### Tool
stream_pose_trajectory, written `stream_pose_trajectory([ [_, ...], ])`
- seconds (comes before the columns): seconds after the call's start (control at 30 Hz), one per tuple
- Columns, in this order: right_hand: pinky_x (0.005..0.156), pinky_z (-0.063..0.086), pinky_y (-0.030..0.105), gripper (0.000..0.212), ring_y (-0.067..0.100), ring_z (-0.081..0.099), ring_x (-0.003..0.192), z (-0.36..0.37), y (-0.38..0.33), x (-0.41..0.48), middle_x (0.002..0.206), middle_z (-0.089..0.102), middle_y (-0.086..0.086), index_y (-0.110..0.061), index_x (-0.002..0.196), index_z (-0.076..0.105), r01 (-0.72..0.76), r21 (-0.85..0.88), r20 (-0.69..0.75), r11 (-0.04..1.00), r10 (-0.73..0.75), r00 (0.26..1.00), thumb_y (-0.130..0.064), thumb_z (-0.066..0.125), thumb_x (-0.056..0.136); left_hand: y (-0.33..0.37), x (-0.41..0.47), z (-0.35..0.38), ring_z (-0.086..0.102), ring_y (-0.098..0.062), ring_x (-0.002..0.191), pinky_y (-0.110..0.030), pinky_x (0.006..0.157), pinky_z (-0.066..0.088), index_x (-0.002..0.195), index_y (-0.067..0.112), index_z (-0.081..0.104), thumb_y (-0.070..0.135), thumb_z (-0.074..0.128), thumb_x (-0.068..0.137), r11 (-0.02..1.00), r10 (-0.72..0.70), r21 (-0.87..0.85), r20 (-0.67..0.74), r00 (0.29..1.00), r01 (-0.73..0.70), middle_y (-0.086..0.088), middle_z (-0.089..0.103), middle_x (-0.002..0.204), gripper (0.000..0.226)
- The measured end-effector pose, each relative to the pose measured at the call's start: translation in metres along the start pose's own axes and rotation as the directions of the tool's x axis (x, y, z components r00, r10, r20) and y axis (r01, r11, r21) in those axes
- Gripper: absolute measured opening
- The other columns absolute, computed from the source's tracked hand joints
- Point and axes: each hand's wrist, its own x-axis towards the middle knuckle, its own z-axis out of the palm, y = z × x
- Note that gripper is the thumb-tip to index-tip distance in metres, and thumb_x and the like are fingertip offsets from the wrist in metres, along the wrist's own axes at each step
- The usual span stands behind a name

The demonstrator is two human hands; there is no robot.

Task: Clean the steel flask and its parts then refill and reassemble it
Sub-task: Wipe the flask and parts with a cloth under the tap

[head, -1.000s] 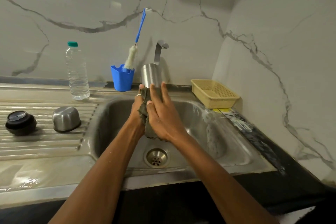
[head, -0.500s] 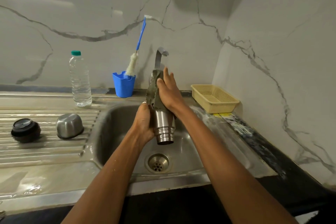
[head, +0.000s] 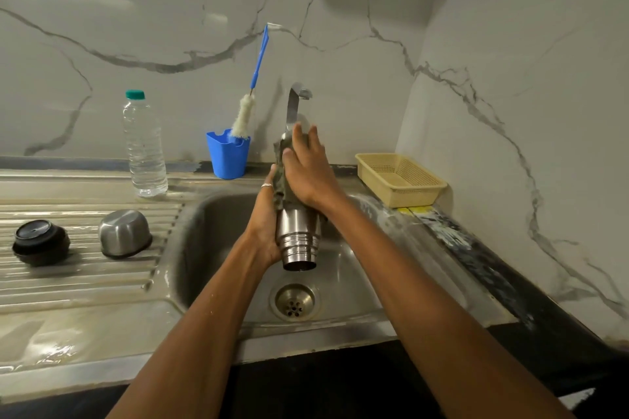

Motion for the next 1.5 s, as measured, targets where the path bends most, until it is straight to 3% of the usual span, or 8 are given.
stream_pose_trajectory([
  [0.27,0.126,0.015,0.043,0.061,0.019,0.0,0.157,0.016,-0.008,-0.032,0.17,-0.015,0.002,-0.029,0.163,-0.001,0.02,0.072,-0.001,0.997,-0.02,1.0,-0.037,0.028,0.11,0.009,-0.001,-0.008,0.071,-0.019,0.065,-0.031,0.056,0.059,0.096,0.01,0.07,0.054,0.04,0.104,0.995,0.07,-0.071,0.007,0.998,-0.069,-0.007,0.072,0.077,0.053],
  [0.57,0.125,0.006,0.047,0.06,0.031,-0.013,0.156,0.012,0.004,-0.038,0.17,-0.017,0.002,-0.026,0.163,0.002,0.099,-0.228,-0.015,0.969,-0.105,0.994,-0.033,0.028,0.11,0.001,0.001,0.0,0.07,-0.019,0.064,-0.03,0.056,0.058,0.09,0.009,0.071,0.034,0.043,0.105,0.995,0.084,-0.039,-0.067,0.994,-0.087,-0.008,0.071,0.074,0.041],
  [0.67,0.125,0.013,0.05,0.058,0.029,-0.005,0.157,0.002,0.0,-0.001,0.171,-0.012,0.002,-0.027,0.163,0.007,0.079,-0.124,0.0,0.989,-0.079,0.997,-0.034,0.028,0.11,0.003,0.005,-0.006,0.073,-0.026,0.079,-0.038,0.067,0.06,0.11,0.01,0.07,0.043,0.04,0.103,0.995,0.096,-0.015,-0.101,0.99,-0.098,-0.013,0.074,0.094,0.045],
  [0.8,0.125,0.011,0.042,0.059,0.017,0.0,0.157,-0.002,-0.006,0.009,0.171,-0.008,0.001,-0.029,0.163,0.004,-0.047,0.164,0.022,0.985,0.044,0.999,-0.037,0.028,0.11,0.004,0.004,-0.003,0.072,-0.024,0.064,-0.034,0.057,0.061,0.104,0.008,0.068,0.05,0.039,0.103,0.993,0.118,0.023,-0.099,0.988,-0.116,-0.012,0.074,0.079,0.051],
  [0.9,0.124,0.019,0.043,0.061,0.018,0.014,0.156,0.006,-0.001,-0.014,0.171,0.004,-0.003,-0.033,0.163,0.004,-0.106,0.297,0.016,0.949,0.106,0.994,-0.042,0.028,0.108,0.003,0.0,0.0,0.073,-0.024,0.077,-0.035,0.066,0.061,0.12,0.007,0.067,0.058,0.043,0.101,0.993,0.114,0.021,-0.058,0.992,-0.112,-0.012,0.075,0.092,0.06],
  [1.0,0.124,0.018,0.04,0.061,0.015,0.012,0.156,0.018,0.007,-0.053,0.171,-0.001,-0.007,-0.035,0.162,0.0,-0.07,0.224,0.024,0.972,0.066,0.998,-0.045,0.027,0.109,0.005,0.003,-0.006,0.073,-0.023,0.089,-0.036,0.076,0.06,0.126,0.009,0.066,0.058,0.044,0.101,0.99,0.13,-0.041,-0.046,0.99,-0.132,-0.011,0.074,0.105,0.059],
  [1.27,0.125,-0.003,0.041,0.057,0.022,-0.02,0.154,0.019,0.005,-0.055,0.17,-0.018,0.001,-0.028,0.163,0.004,0.129,-0.145,-0.028,0.981,-0.135,0.99,-0.035,0.027,0.111,0.002,0.004,-0.005,0.072,-0.016,0.076,-0.028,0.063,0.06,0.101,0.013,0.067,0.041,0.034,0.109,0.977,0.189,0.099,-0.006,0.982,-0.188,-0.004,0.074,0.08,0.044],
  [1.5,0.127,0.01,0.044,0.058,0.018,-0.001,0.157,-0.005,-0.011,0.017,0.171,-0.005,0.0,-0.03,0.163,0.008,0.033,0.169,-0.06,0.985,-0.023,0.998,-0.041,0.028,0.11,0.006,0.005,-0.004,0.07,-0.019,0.063,-0.029,0.056,0.059,0.099,0.007,0.067,0.05,0.047,0.102,0.981,0.18,0.071,0.004,0.984,-0.18,-0.009,0.072,0.077,0.048],
])
